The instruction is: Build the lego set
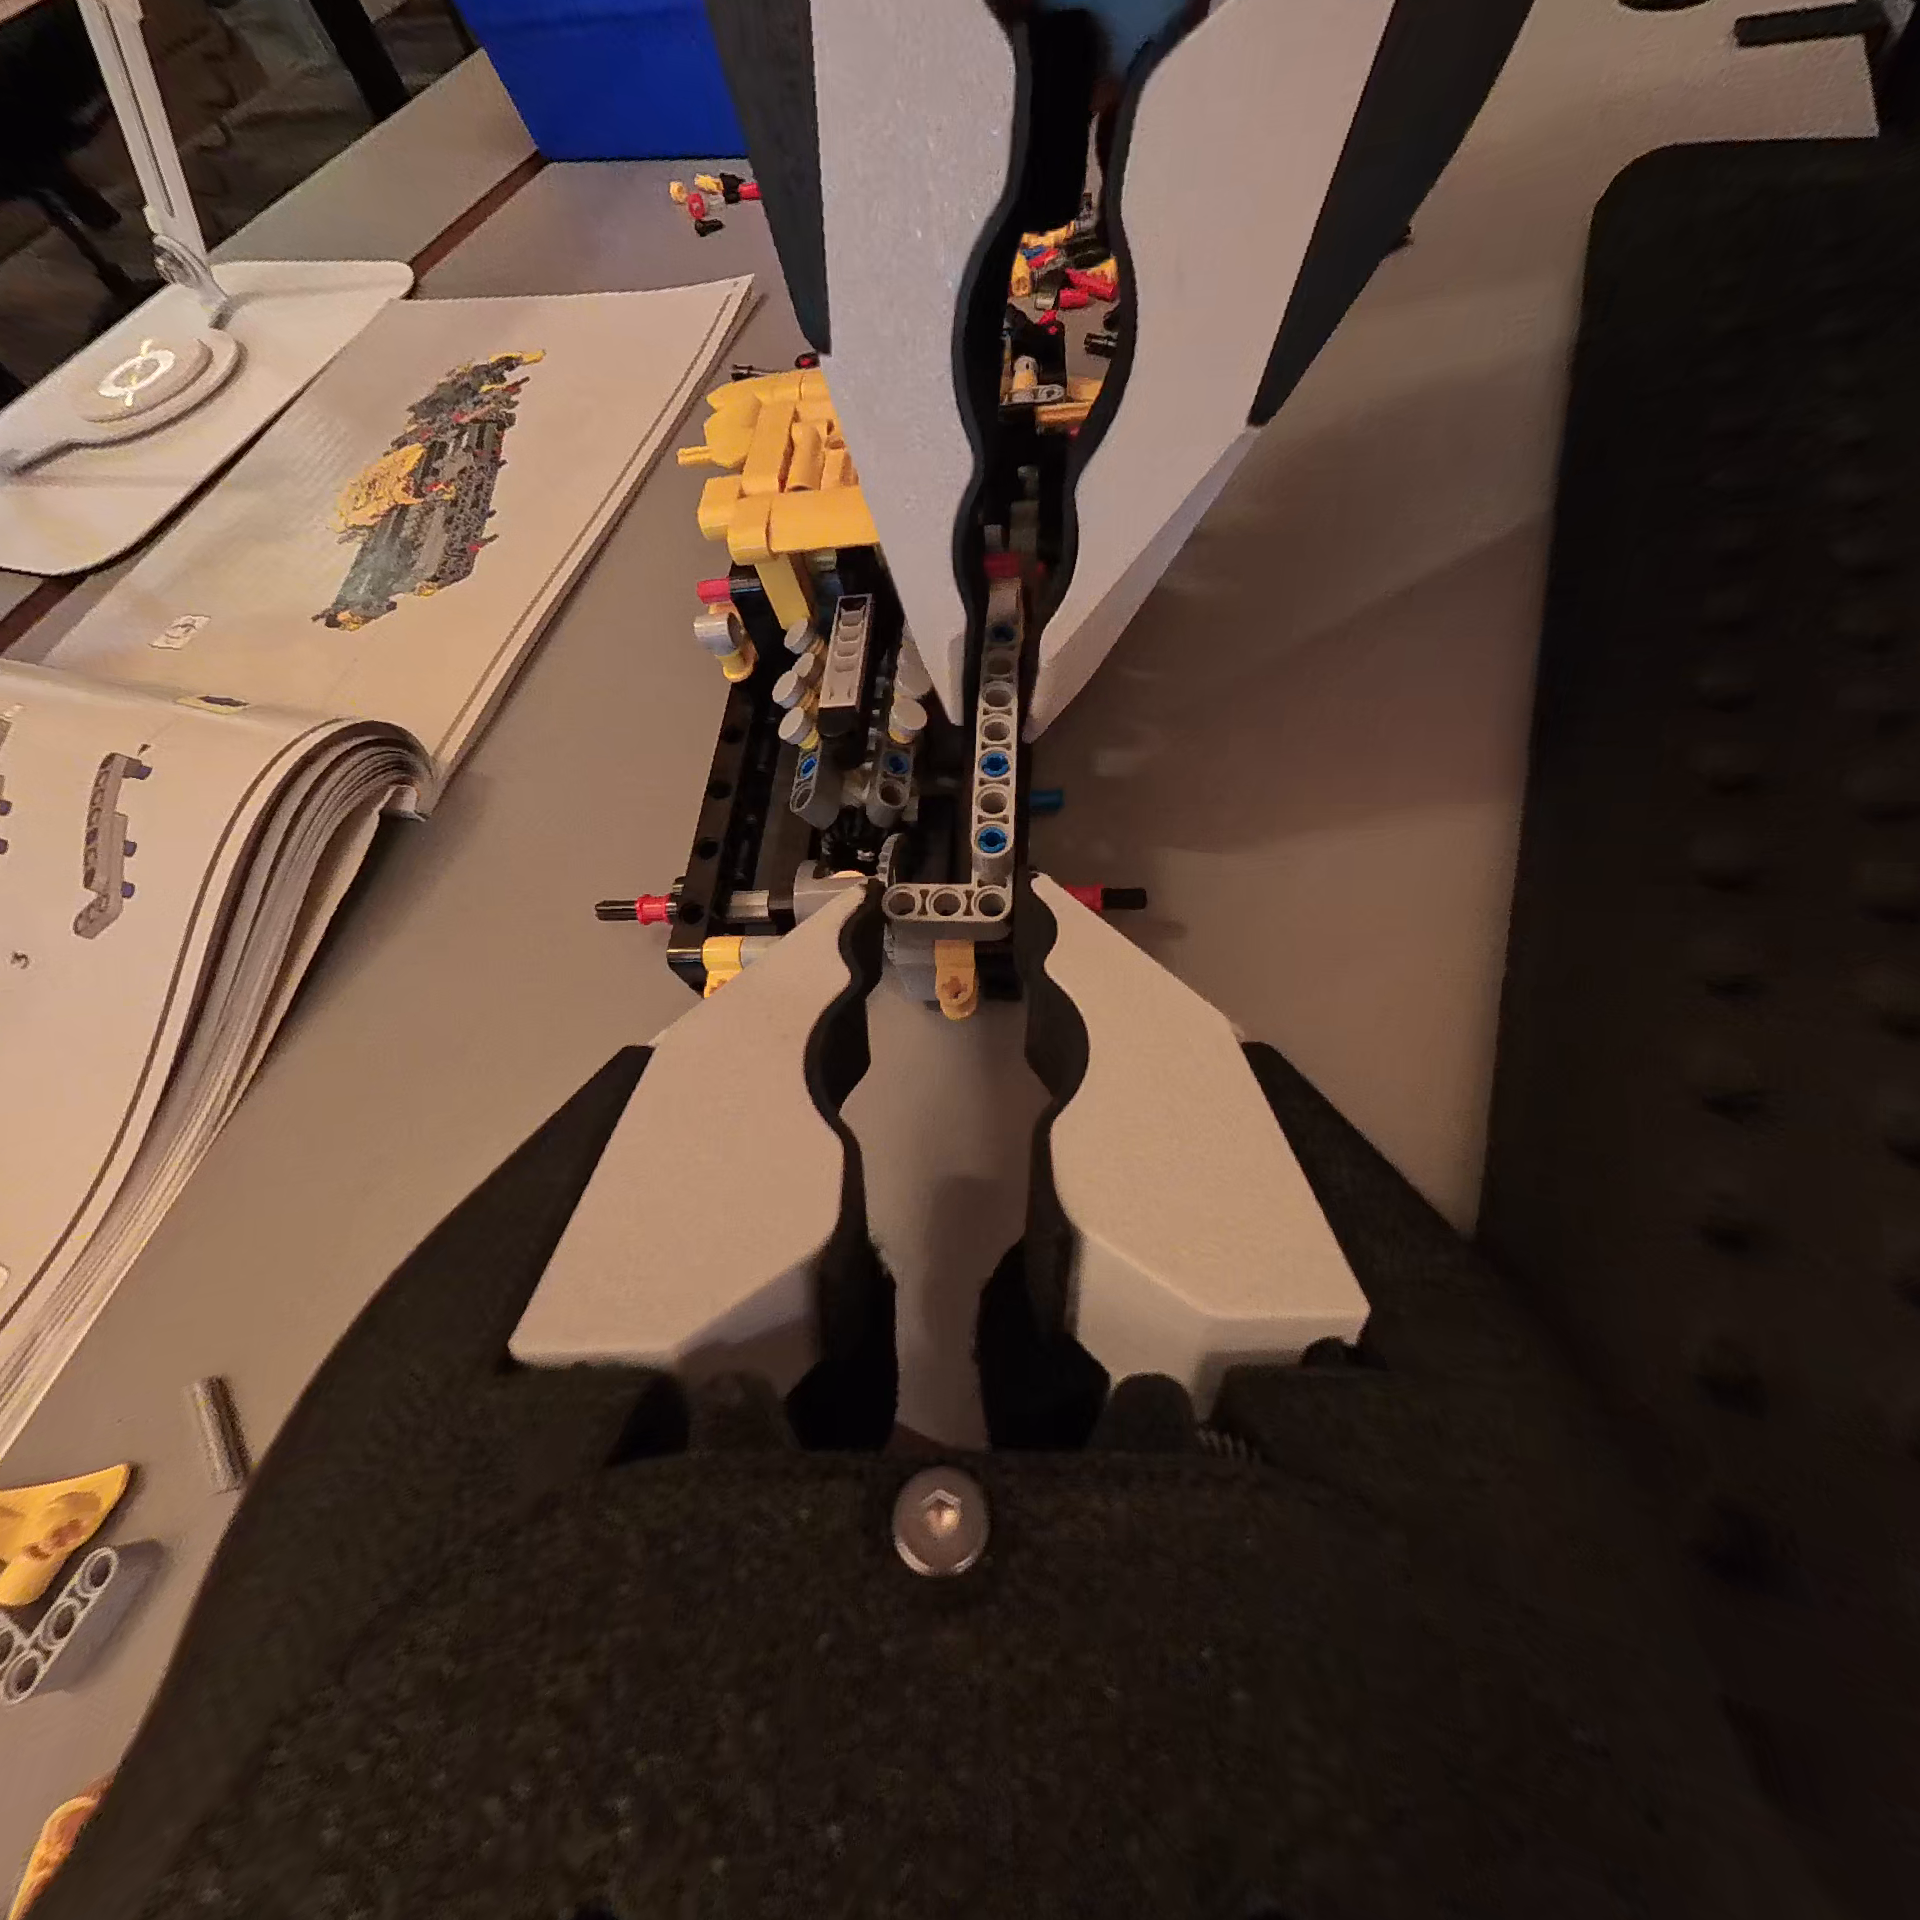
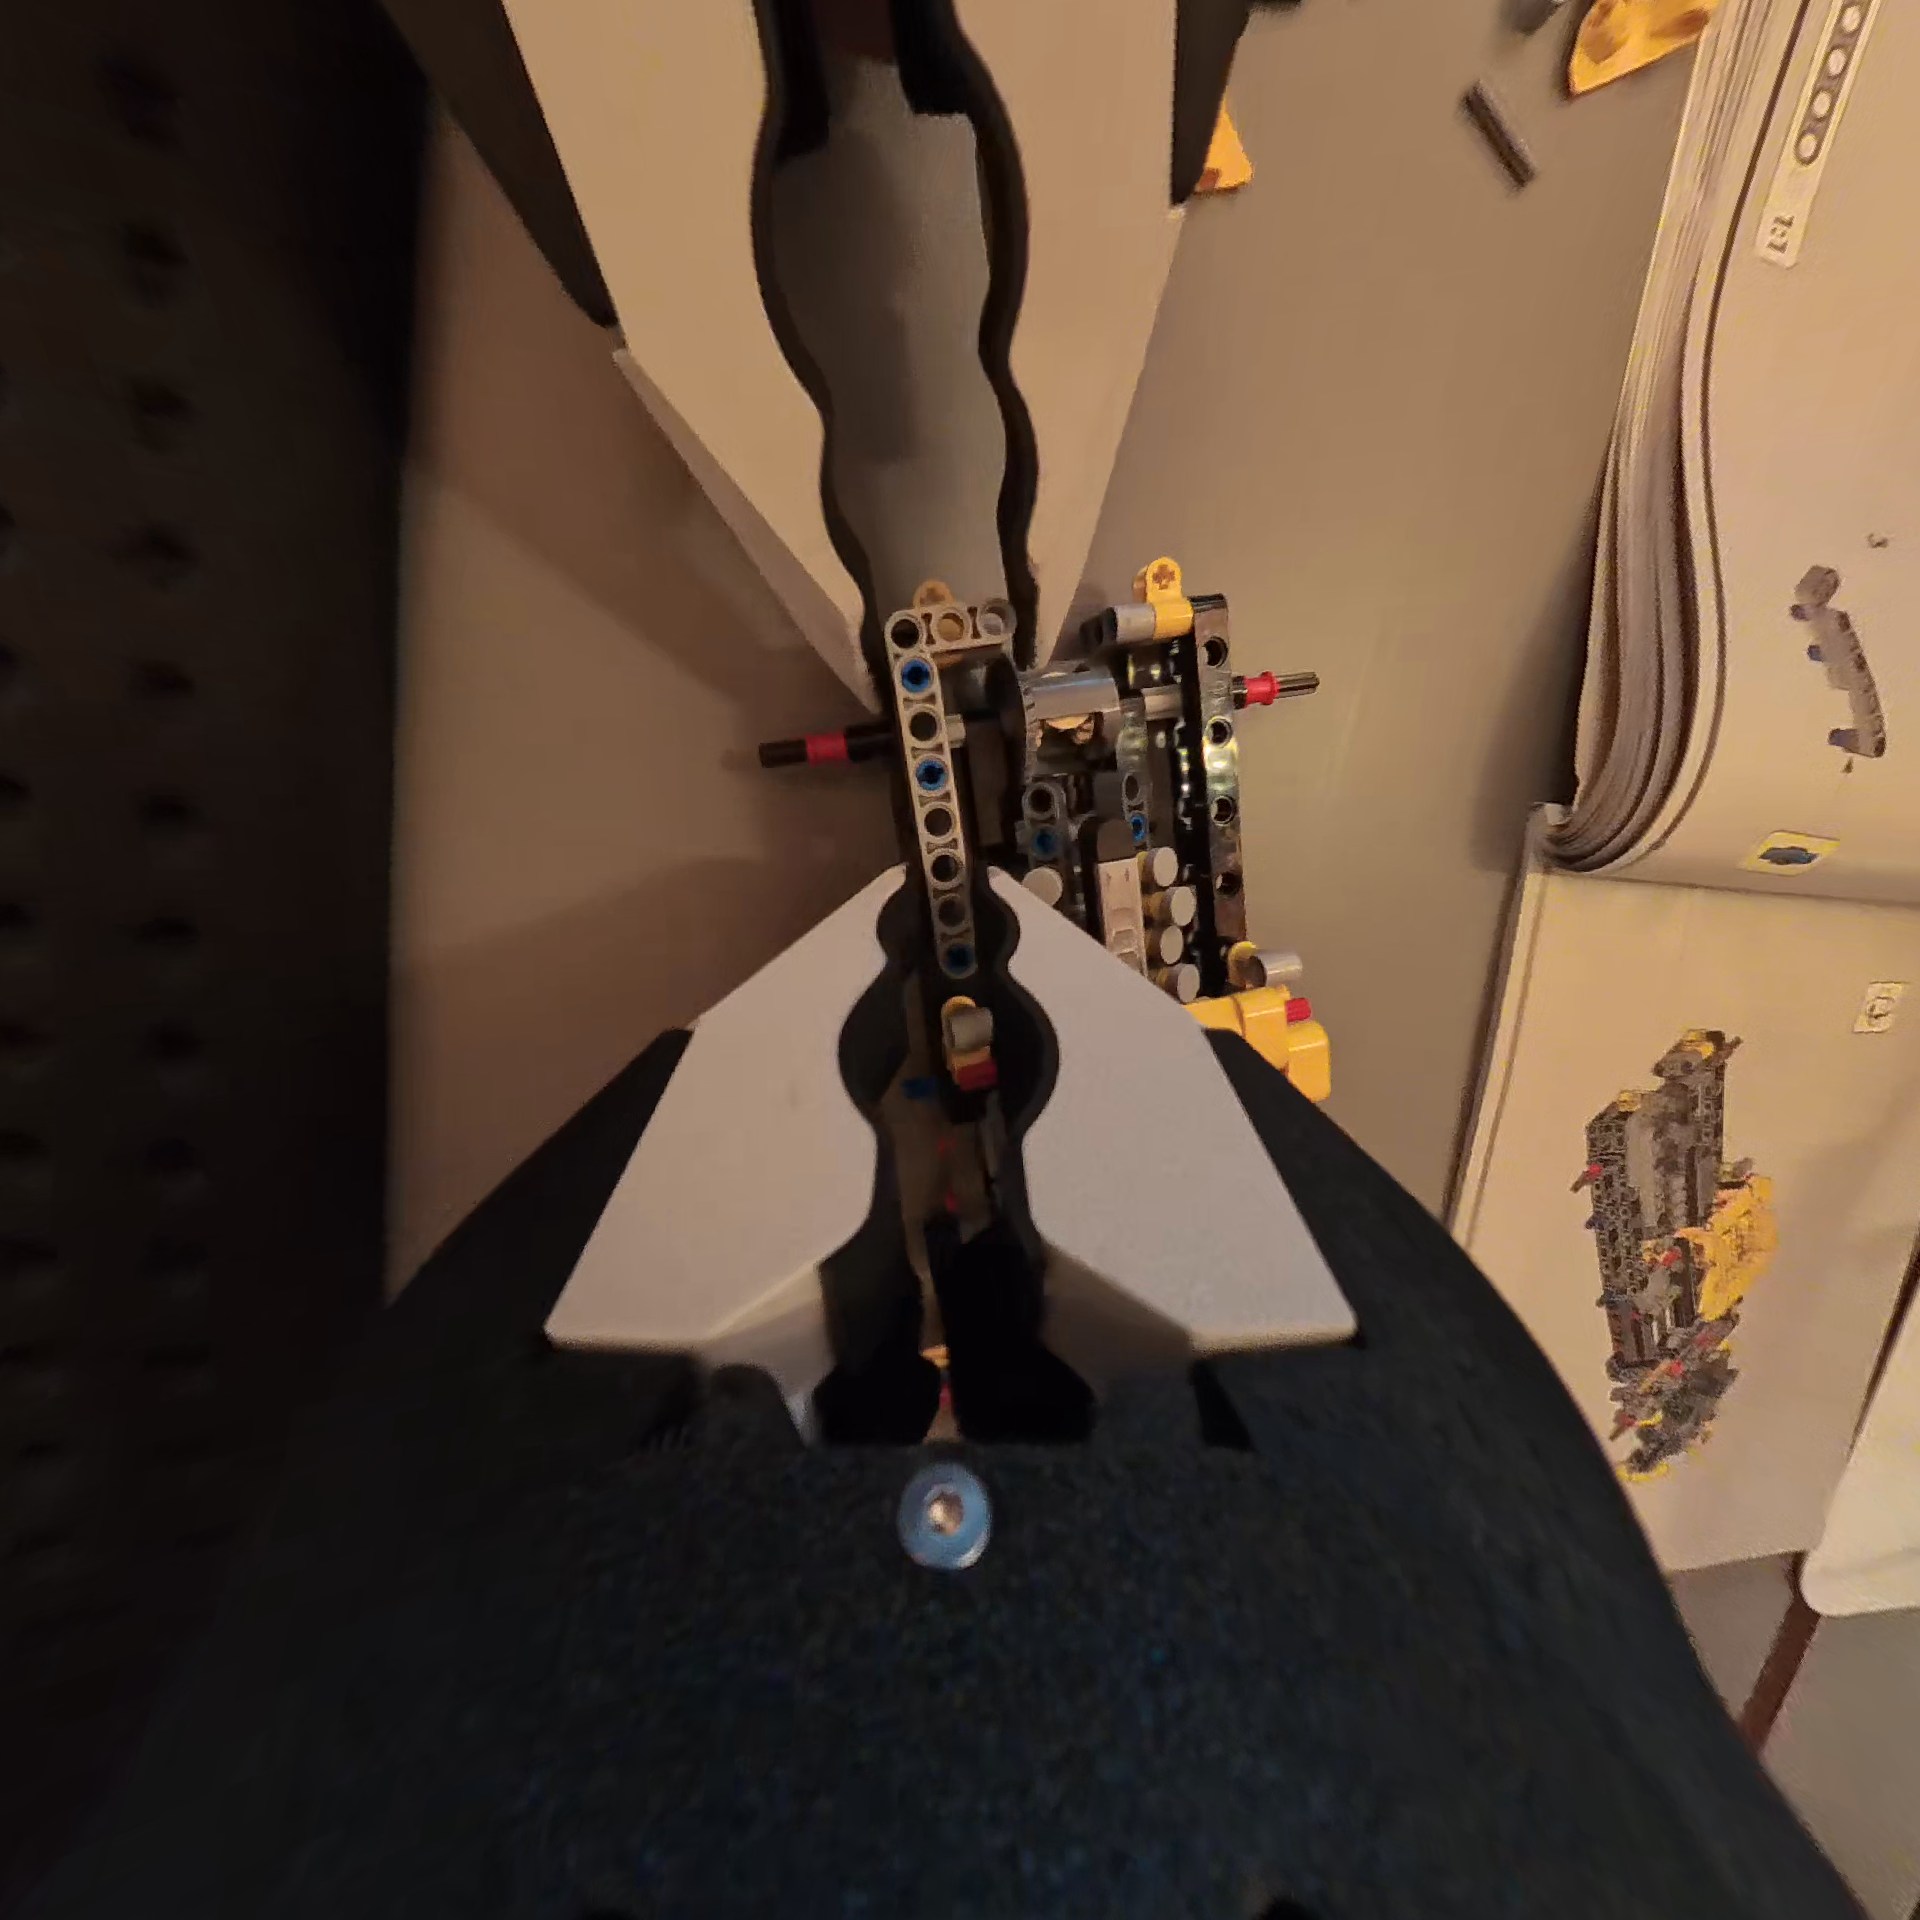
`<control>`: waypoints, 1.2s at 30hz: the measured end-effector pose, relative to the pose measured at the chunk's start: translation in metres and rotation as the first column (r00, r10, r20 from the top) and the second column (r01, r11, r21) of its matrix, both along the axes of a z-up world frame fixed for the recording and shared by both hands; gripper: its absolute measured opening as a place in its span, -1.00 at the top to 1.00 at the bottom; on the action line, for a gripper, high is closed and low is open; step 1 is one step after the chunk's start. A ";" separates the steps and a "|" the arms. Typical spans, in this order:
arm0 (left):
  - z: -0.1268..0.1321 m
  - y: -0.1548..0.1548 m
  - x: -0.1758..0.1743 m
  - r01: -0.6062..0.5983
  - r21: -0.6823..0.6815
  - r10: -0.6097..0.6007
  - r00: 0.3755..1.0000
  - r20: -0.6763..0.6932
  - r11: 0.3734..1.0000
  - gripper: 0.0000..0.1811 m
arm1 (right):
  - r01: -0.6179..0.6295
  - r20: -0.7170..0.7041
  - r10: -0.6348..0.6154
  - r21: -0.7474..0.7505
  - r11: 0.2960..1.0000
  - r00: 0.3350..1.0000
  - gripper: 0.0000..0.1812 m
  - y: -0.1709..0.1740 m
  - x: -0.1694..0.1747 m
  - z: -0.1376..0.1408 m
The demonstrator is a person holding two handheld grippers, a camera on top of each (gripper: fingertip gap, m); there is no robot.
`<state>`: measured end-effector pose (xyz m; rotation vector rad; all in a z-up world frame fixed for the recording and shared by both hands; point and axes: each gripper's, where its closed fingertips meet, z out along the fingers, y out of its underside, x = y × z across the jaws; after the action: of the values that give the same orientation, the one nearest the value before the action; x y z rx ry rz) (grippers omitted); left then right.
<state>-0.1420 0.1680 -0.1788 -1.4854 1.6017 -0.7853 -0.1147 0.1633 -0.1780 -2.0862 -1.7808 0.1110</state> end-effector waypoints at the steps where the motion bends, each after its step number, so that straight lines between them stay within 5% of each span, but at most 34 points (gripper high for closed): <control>1: 0.000 -0.001 0.000 0.004 0.008 -0.004 1.000 -0.003 1.000 0.73 | 0.008 0.009 -0.007 -0.019 1.000 1.000 0.93 -0.002 0.001 -0.001; 14: -0.002 -0.001 0.001 -0.002 0.043 0.002 1.000 -0.017 0.999 0.73 | 0.001 0.007 -0.001 -0.060 0.998 1.000 0.93 -0.003 0.002 -0.004; 17: -0.002 -0.001 0.001 -0.006 0.032 0.006 1.000 -0.021 0.999 0.74 | 0.080 -0.046 -0.081 -0.018 0.997 0.996 0.90 0.000 0.002 -0.002; 20: -0.001 0.000 0.003 -0.006 0.024 0.007 1.000 -0.028 1.000 0.73 | 0.234 -0.161 -0.211 0.140 0.962 0.964 0.61 0.004 0.011 0.014; 22: -0.001 0.001 0.004 -0.021 0.003 0.021 0.999 -0.031 1.000 0.73 | 0.455 -0.352 -0.385 0.143 0.879 0.853 0.62 -0.003 0.018 0.028; 23: -0.001 0.002 0.004 -0.031 -0.004 0.031 0.999 -0.032 1.000 0.73 | 0.565 -0.457 -0.489 0.037 0.824 0.743 0.60 -0.011 0.017 0.029; 25: 0.000 0.004 0.004 -0.052 -0.026 0.051 0.998 -0.029 0.998 0.74 | 0.656 -0.583 -0.671 -0.287 0.698 0.458 0.38 -0.027 0.009 0.025; 27: -0.001 0.003 0.005 -0.054 -0.061 0.053 0.998 -0.024 0.997 0.73 | 0.613 -0.656 -0.734 -0.511 0.602 0.174 0.40 -0.027 0.002 0.031; 36: 0.000 0.002 0.010 -0.036 -0.009 0.035 0.997 -0.066 0.999 0.73 | 0.557 -0.454 -0.883 -0.766 0.321 -0.117 0.31 -0.004 0.001 0.000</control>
<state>-0.1323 0.1699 -0.1790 -1.5572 1.6169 -0.7327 -0.1141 0.1593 -0.1784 -2.2056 0.2891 1.0132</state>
